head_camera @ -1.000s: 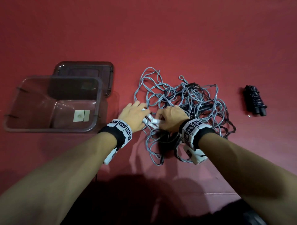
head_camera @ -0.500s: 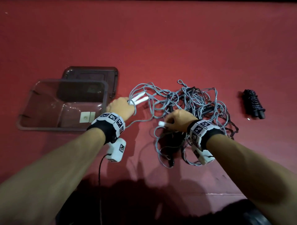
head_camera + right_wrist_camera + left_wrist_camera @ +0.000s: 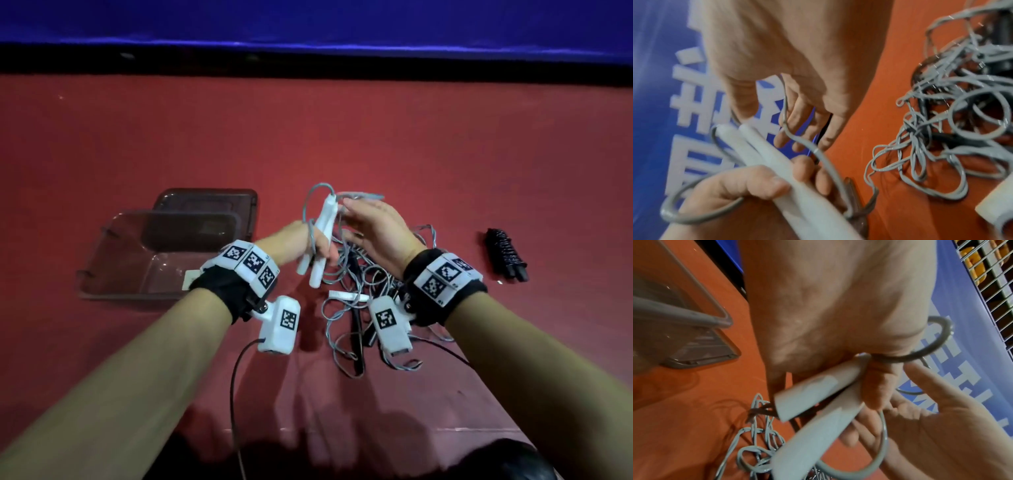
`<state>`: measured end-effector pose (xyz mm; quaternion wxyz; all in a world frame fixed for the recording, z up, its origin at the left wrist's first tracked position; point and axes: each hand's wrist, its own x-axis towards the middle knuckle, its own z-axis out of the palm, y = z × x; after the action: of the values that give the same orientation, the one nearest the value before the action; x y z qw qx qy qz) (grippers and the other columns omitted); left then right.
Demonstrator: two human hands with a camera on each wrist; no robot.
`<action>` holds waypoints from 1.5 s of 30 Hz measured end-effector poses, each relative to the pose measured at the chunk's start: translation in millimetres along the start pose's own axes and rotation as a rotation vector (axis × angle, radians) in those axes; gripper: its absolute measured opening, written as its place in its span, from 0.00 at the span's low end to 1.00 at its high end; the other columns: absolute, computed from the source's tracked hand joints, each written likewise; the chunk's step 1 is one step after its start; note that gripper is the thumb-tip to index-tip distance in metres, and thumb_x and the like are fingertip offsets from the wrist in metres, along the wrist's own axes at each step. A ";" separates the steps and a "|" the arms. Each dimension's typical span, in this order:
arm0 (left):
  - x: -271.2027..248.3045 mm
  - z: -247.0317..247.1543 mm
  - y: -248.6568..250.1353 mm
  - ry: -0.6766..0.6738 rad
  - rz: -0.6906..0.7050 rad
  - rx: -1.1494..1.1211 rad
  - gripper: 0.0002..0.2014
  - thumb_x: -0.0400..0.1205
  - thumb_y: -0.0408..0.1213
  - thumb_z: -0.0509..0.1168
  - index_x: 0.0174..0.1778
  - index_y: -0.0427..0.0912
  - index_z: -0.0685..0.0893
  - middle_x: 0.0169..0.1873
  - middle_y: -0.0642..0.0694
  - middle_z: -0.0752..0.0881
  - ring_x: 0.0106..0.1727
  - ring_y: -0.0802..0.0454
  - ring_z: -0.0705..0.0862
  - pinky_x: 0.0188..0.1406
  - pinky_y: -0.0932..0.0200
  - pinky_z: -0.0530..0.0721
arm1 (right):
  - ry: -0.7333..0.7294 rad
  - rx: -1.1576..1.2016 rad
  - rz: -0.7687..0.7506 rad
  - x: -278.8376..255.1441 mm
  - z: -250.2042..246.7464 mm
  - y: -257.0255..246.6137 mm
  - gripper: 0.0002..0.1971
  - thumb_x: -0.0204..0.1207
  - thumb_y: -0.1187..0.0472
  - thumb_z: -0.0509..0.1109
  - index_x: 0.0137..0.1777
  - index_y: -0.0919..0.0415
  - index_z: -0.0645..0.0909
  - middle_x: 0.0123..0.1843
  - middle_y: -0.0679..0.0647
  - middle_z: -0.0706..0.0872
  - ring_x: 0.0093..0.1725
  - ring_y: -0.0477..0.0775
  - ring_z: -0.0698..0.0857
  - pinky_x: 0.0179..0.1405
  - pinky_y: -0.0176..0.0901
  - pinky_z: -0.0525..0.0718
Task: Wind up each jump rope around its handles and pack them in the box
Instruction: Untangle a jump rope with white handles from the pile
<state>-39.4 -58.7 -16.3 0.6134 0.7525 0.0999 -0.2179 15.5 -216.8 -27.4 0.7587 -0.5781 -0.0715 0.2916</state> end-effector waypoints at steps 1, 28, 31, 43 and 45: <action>-6.8 0.8 -1.1 -0.045 -0.007 0.013 0.15 0.78 0.15 0.57 0.33 0.33 0.85 0.22 0.47 0.87 0.25 0.57 0.86 0.31 0.69 0.83 | -0.019 -0.030 -0.022 -4.6 0.1 2.7 0.15 0.71 0.60 0.76 0.58 0.58 0.86 0.55 0.61 0.88 0.56 0.58 0.86 0.58 0.54 0.80; -25.5 41.8 -14.5 0.124 0.357 0.414 0.37 0.70 0.49 0.85 0.72 0.51 0.77 0.58 0.55 0.86 0.57 0.63 0.84 0.55 0.67 0.79 | 0.288 -0.087 -0.076 -70.0 7.9 -3.2 0.09 0.72 0.61 0.83 0.45 0.66 0.90 0.39 0.62 0.90 0.40 0.58 0.87 0.46 0.55 0.86; -32.4 55.2 -13.9 0.252 0.314 0.306 0.30 0.70 0.42 0.84 0.67 0.47 0.80 0.46 0.54 0.86 0.40 0.67 0.84 0.37 0.73 0.78 | 0.267 -0.194 -0.122 -71.4 10.1 -7.6 0.09 0.72 0.59 0.84 0.42 0.64 0.91 0.37 0.60 0.90 0.37 0.55 0.86 0.42 0.49 0.86; -56.6 30.0 -15.0 -0.110 -0.244 0.273 0.10 0.75 0.39 0.76 0.41 0.35 0.88 0.21 0.47 0.81 0.18 0.55 0.71 0.19 0.66 0.66 | 0.072 -0.764 0.158 -66.9 -26.4 -13.1 0.32 0.62 0.28 0.81 0.37 0.59 0.78 0.31 0.59 0.68 0.24 0.50 0.64 0.26 0.41 0.60; -59.2 15.4 -16.0 -0.021 -0.188 0.318 0.08 0.76 0.35 0.76 0.35 0.39 0.85 0.18 0.47 0.80 0.14 0.55 0.68 0.14 0.68 0.64 | 0.080 -0.735 0.123 -66.2 -35.8 -9.7 0.29 0.64 0.34 0.83 0.33 0.61 0.78 0.30 0.59 0.70 0.25 0.50 0.66 0.24 0.40 0.62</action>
<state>-101.6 -63.0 -6.0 0.4646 0.8250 0.1278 -0.2953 -19.3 -283.1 -14.8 0.4838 -0.8261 -0.1071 0.2685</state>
